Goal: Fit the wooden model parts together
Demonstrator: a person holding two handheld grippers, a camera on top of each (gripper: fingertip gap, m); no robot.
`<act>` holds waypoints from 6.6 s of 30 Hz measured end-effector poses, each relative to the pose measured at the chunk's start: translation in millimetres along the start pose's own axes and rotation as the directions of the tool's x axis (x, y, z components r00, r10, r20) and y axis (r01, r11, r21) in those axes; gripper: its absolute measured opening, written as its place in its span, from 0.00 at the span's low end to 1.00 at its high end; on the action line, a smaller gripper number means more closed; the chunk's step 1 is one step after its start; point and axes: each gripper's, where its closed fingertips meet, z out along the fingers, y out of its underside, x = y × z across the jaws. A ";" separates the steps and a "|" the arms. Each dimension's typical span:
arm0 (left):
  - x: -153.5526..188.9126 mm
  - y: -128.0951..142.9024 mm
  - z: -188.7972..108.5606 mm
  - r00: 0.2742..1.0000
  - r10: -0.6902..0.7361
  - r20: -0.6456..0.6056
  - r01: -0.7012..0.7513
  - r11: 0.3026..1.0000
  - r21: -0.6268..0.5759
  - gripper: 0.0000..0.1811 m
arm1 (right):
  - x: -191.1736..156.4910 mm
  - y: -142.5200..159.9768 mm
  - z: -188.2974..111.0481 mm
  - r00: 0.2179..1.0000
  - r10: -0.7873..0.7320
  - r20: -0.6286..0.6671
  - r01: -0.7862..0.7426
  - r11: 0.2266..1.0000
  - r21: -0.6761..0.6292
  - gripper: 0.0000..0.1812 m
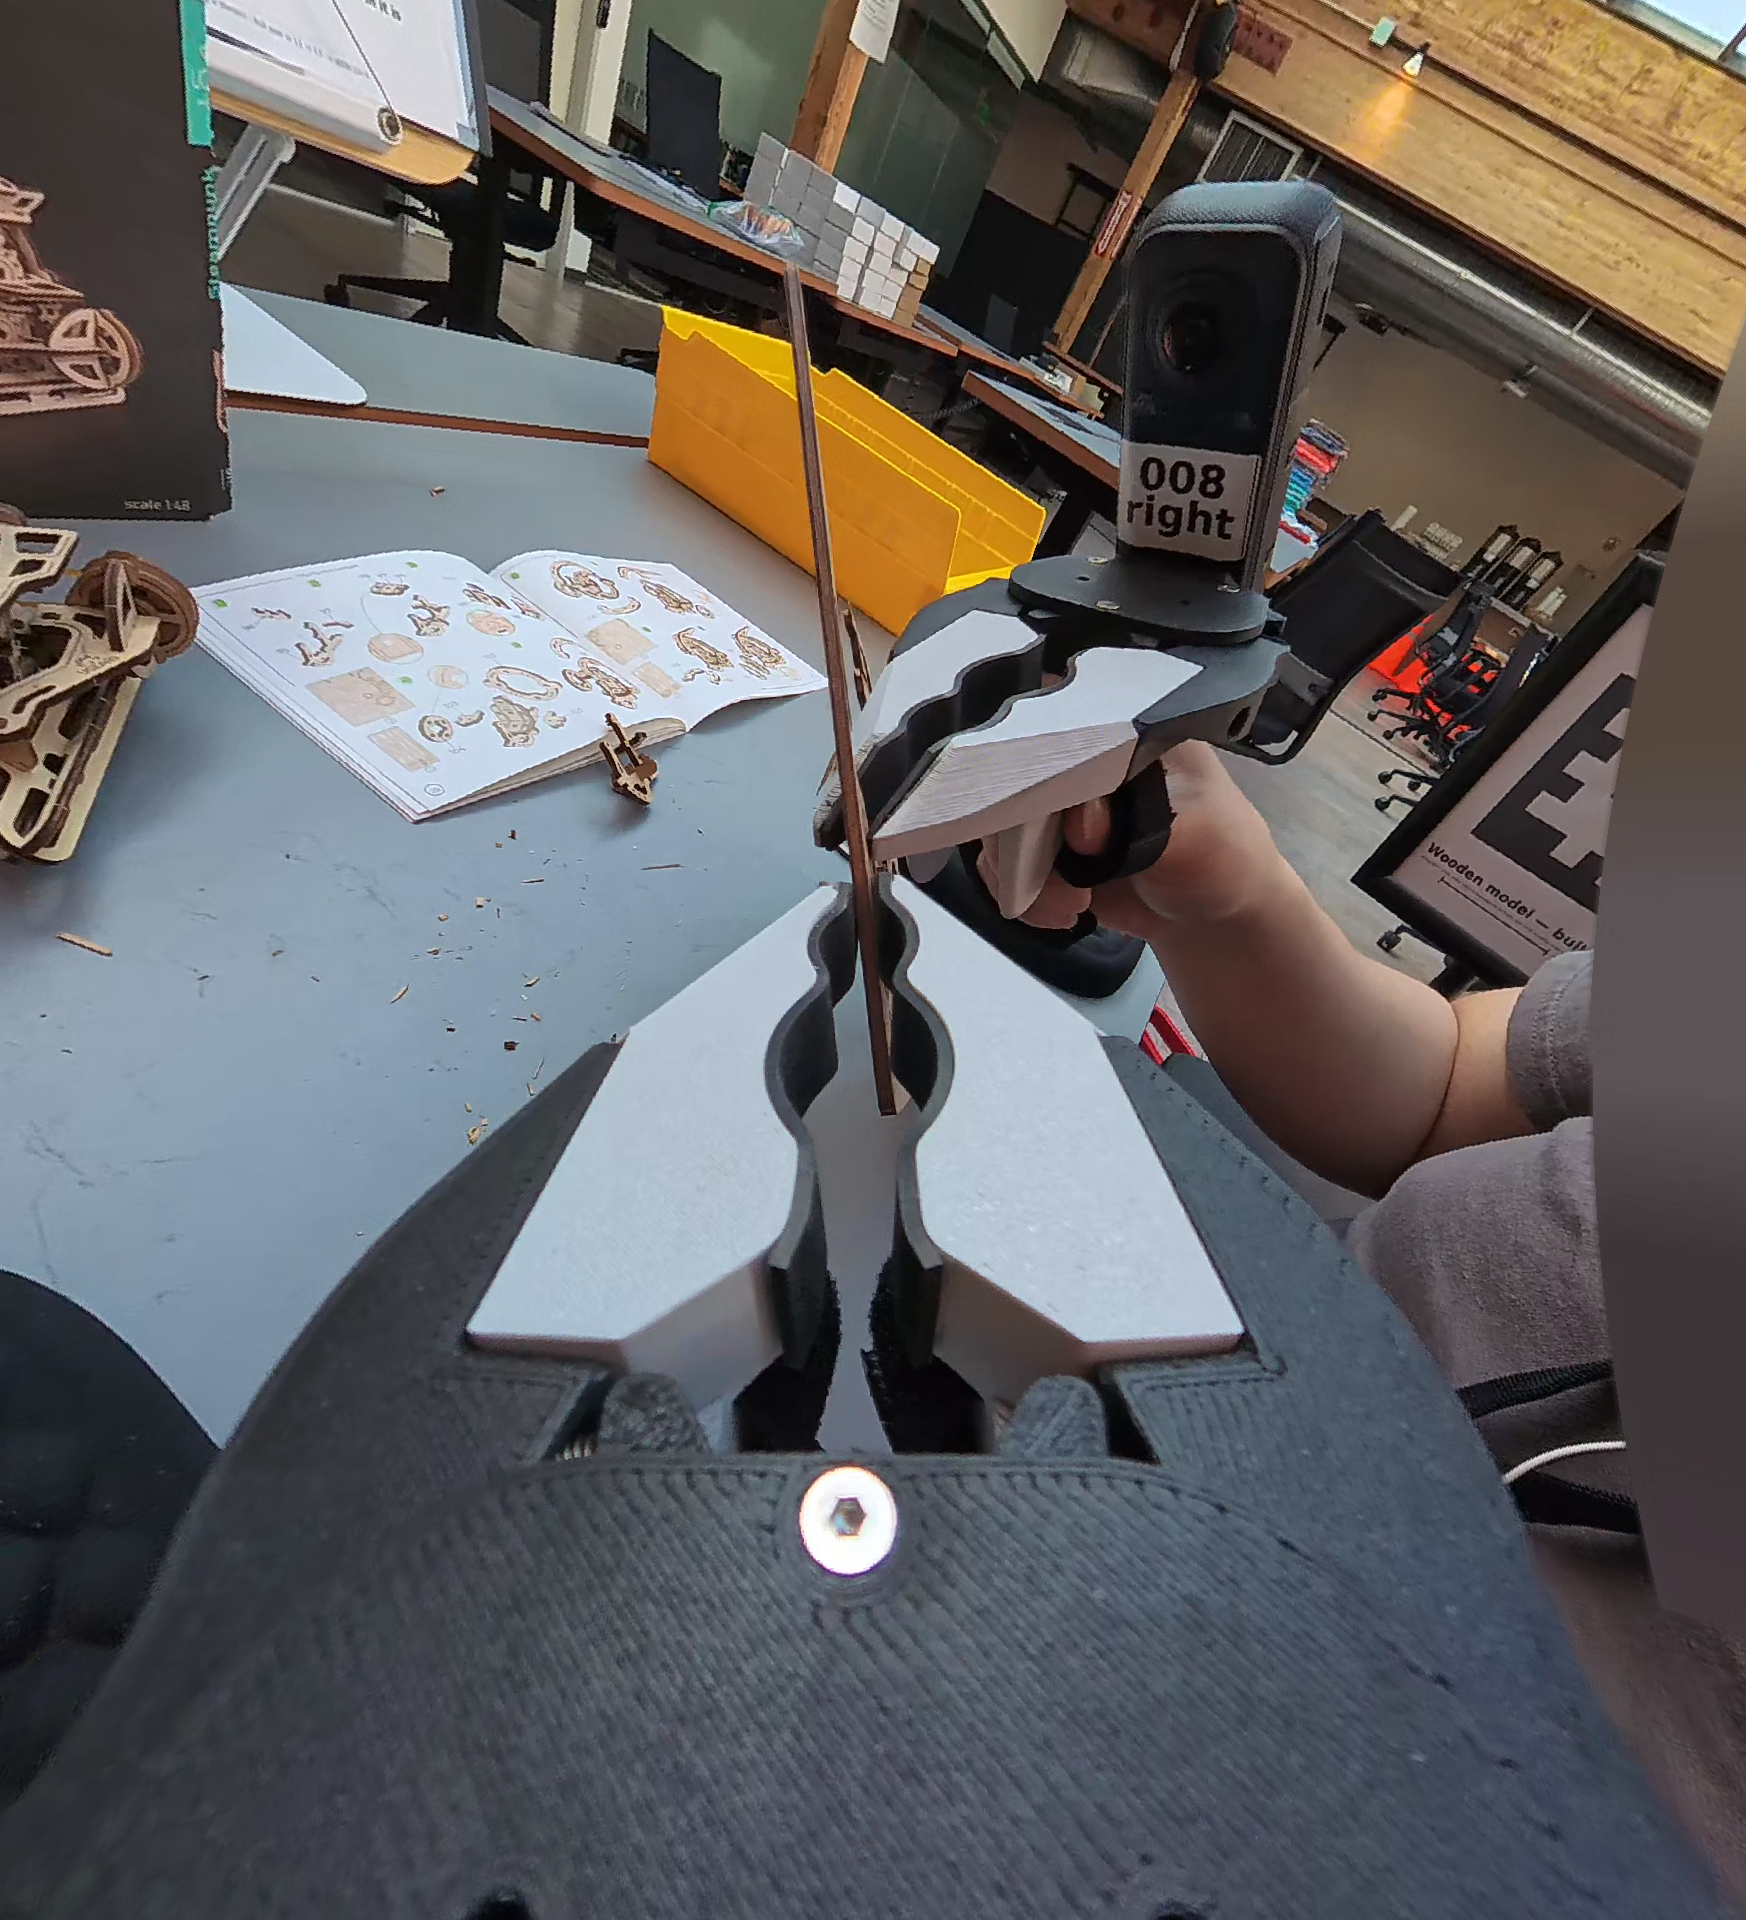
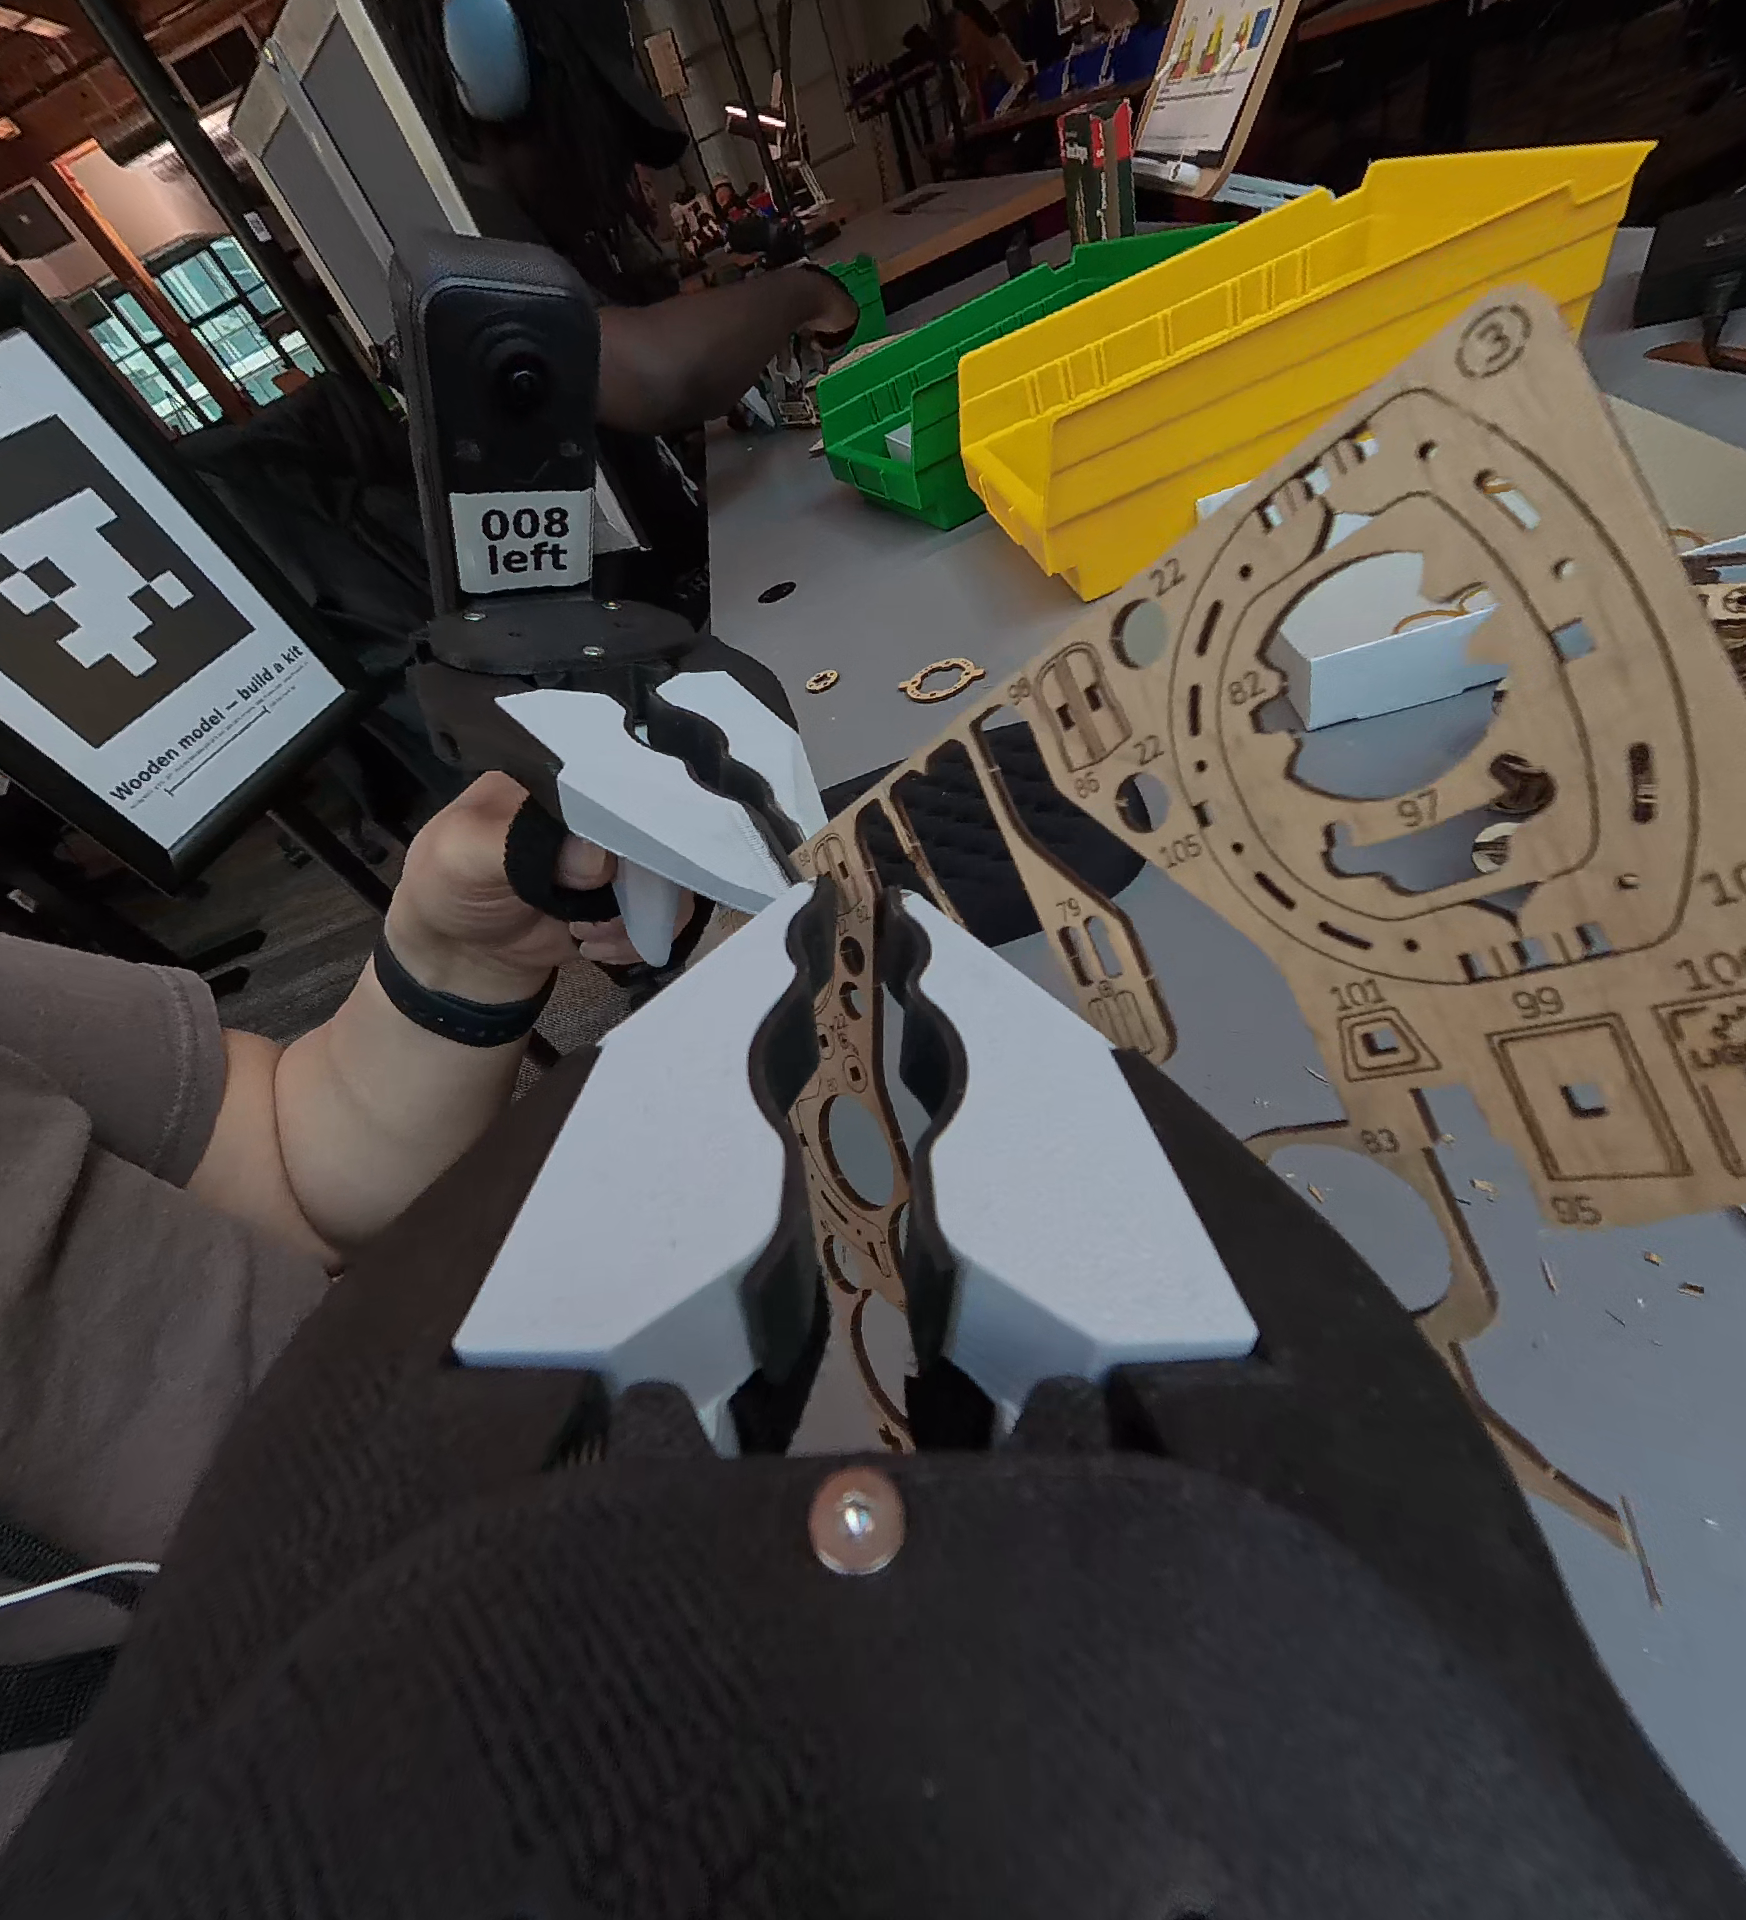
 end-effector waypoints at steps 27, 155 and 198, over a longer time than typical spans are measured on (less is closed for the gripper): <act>-0.7 0.0 4.6 0.992 0.098 0.079 -0.096 0.995 -0.019 0.01 | 3.1 -3.6 -0.2 0.986 0.164 0.019 -0.165 0.984 0.068 0.06; -0.3 4.8 8.3 0.999 0.040 0.011 -0.041 0.997 0.073 0.01 | 1.6 3.7 1.9 0.965 0.239 0.110 -0.248 0.965 0.084 0.05; -2.4 4.7 5.6 0.990 0.121 0.076 -0.128 0.987 0.095 0.00 | 2.3 5.1 -1.1 0.952 0.237 0.193 -0.268 0.951 0.156 0.04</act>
